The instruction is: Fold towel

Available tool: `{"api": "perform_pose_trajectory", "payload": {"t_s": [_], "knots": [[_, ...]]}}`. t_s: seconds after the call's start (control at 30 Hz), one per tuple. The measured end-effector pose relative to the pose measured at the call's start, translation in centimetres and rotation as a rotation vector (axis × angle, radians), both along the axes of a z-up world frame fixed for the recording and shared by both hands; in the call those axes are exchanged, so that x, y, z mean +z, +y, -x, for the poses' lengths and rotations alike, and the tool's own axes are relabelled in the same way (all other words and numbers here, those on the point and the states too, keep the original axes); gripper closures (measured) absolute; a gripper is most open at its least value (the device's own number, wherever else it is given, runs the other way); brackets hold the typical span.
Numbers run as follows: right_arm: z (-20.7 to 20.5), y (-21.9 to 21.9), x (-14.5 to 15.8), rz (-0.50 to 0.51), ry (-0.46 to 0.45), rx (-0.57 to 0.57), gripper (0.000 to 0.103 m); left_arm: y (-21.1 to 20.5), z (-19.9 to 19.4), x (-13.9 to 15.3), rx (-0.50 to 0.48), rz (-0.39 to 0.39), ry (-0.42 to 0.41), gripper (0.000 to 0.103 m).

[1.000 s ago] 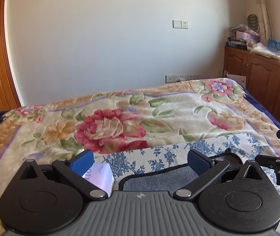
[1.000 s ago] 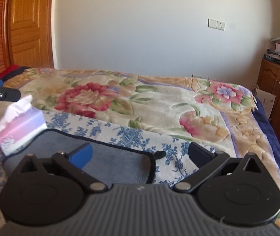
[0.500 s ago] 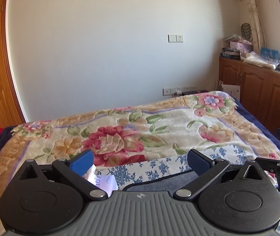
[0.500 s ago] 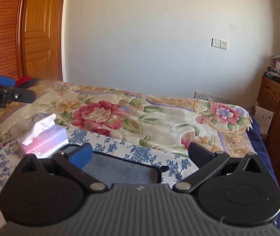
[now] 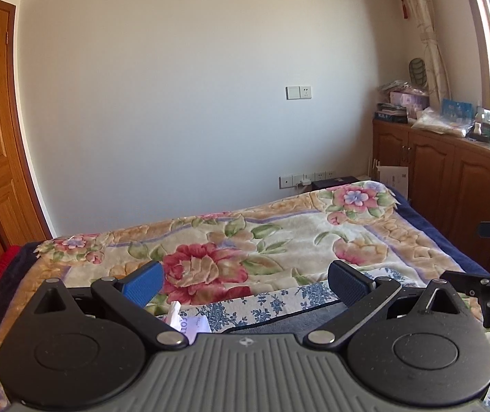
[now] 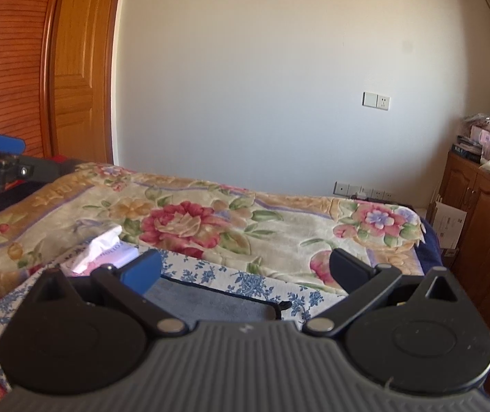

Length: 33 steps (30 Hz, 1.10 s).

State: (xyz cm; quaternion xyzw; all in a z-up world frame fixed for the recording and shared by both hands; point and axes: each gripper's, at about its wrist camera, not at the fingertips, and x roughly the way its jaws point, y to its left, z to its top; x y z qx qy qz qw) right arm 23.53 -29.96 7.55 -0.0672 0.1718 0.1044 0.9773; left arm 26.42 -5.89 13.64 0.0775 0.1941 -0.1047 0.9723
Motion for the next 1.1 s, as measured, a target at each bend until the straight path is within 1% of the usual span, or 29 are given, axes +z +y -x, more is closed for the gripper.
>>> {"api": "perform_pose_trajectory", "payload": {"t_s": [0.17, 0.33, 0.97, 1.1], "knots": [[1.4, 0.0, 0.9, -0.004, -0.018, -0.004, 0.000, 0.2, 1.9, 0.4, 0.000, -0.008, 0.002, 0.000], [2.8, 0.4, 0.9, -0.007, -0.020, 0.000, 0.000, 0.6, 3.7, 0.8, 0.002, -0.013, 0.008, 0.000], [9.3, 1.8, 2.8, -0.019, -0.054, 0.020, 0.000, 2.2, 10.8, 3.2, 0.023, -0.032, -0.014, 0.000], [10.2, 1.9, 3.0, -0.024, -0.063, 0.014, 0.000, 2.4, 12.5, 3.5, 0.034, -0.031, -0.037, 0.000]]}}
